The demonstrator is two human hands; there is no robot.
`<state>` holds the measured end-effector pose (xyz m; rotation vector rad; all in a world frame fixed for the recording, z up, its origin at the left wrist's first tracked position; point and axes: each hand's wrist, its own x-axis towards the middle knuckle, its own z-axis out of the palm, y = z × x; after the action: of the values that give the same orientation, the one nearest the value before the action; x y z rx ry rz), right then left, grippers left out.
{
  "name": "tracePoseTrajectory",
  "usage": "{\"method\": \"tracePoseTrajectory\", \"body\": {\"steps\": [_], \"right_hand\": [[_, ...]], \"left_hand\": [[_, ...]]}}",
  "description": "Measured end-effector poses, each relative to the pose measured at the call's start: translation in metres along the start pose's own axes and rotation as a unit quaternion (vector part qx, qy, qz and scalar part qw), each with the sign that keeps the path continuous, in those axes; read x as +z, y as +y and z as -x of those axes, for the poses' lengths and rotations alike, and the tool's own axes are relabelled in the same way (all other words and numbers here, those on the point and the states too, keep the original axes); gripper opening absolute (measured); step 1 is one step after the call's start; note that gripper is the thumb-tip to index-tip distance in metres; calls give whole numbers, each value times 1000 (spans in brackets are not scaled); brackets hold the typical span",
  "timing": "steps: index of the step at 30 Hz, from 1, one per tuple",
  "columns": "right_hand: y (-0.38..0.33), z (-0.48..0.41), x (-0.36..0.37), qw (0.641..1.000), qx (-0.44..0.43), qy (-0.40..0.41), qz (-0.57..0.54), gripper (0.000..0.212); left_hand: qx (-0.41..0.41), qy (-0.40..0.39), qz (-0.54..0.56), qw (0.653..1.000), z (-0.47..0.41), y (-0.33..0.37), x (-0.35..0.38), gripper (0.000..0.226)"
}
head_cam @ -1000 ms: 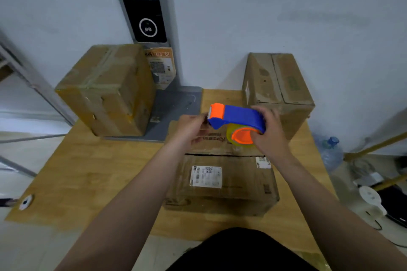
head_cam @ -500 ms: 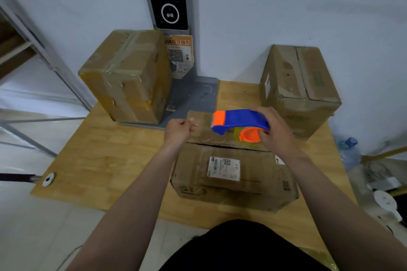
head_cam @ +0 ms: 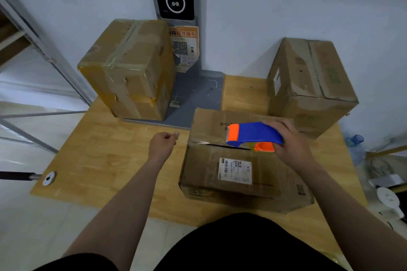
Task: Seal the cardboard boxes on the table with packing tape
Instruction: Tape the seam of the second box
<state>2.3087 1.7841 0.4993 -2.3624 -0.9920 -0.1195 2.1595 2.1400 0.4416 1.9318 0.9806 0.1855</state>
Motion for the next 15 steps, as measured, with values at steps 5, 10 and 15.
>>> {"method": "tracePoseTrajectory", "body": {"steps": [5,10,15], "right_hand": [[0,3,16,1000,19,-13,12,68],[-2,2,29,1000,27,-8,1,63],[5,5,38,998,31,-40,40,69]], "left_hand": [[5,-10,8,1000,-16,-18,10,37],[10,9,11,1000,-24,-33,19,36],[-17,-7,28,999,-28,-49,34,34]]}}
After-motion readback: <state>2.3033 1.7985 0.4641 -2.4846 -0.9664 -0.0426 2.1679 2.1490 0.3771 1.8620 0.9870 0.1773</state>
